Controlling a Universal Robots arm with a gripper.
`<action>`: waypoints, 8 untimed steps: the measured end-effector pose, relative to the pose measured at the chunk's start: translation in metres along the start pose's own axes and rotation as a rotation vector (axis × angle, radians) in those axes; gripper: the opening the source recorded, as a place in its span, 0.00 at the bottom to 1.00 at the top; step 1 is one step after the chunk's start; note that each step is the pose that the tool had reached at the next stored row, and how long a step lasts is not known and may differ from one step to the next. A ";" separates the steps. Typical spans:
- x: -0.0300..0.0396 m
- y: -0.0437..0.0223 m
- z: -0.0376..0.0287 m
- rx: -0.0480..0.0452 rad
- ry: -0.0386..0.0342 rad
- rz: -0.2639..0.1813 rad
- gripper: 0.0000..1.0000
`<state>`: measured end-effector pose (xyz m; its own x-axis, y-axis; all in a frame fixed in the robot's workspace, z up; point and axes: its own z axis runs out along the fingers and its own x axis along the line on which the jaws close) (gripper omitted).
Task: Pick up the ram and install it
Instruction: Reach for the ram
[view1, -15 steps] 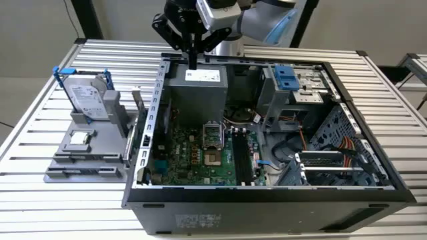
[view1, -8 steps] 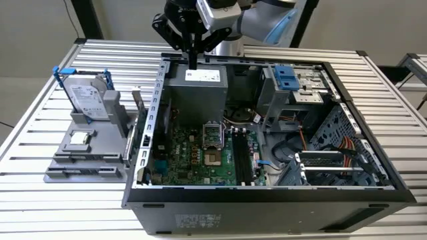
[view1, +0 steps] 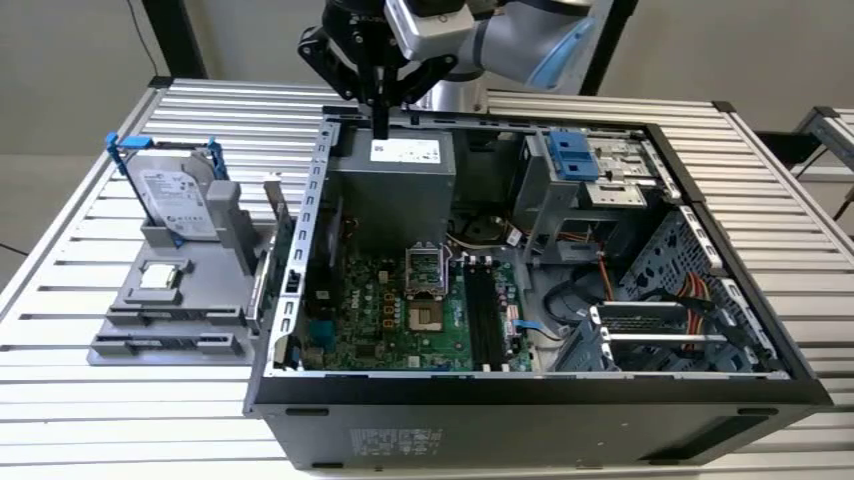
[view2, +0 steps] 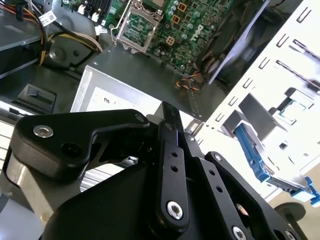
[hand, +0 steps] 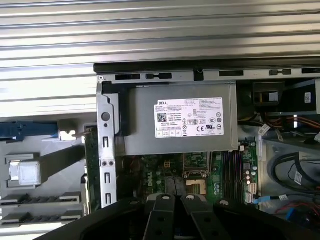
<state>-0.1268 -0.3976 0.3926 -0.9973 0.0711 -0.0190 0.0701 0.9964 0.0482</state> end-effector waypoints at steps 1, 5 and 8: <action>0.0017 -0.0001 0.0000 -0.0001 -0.0001 0.000 0.00; 0.0074 -0.0005 -0.0001 -0.0001 0.0000 0.000 0.00; 0.0112 -0.0008 -0.0002 -0.0001 0.0000 0.000 0.00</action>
<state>-0.1380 -0.3976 0.3926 -0.9973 0.0709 -0.0190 0.0699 0.9964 0.0483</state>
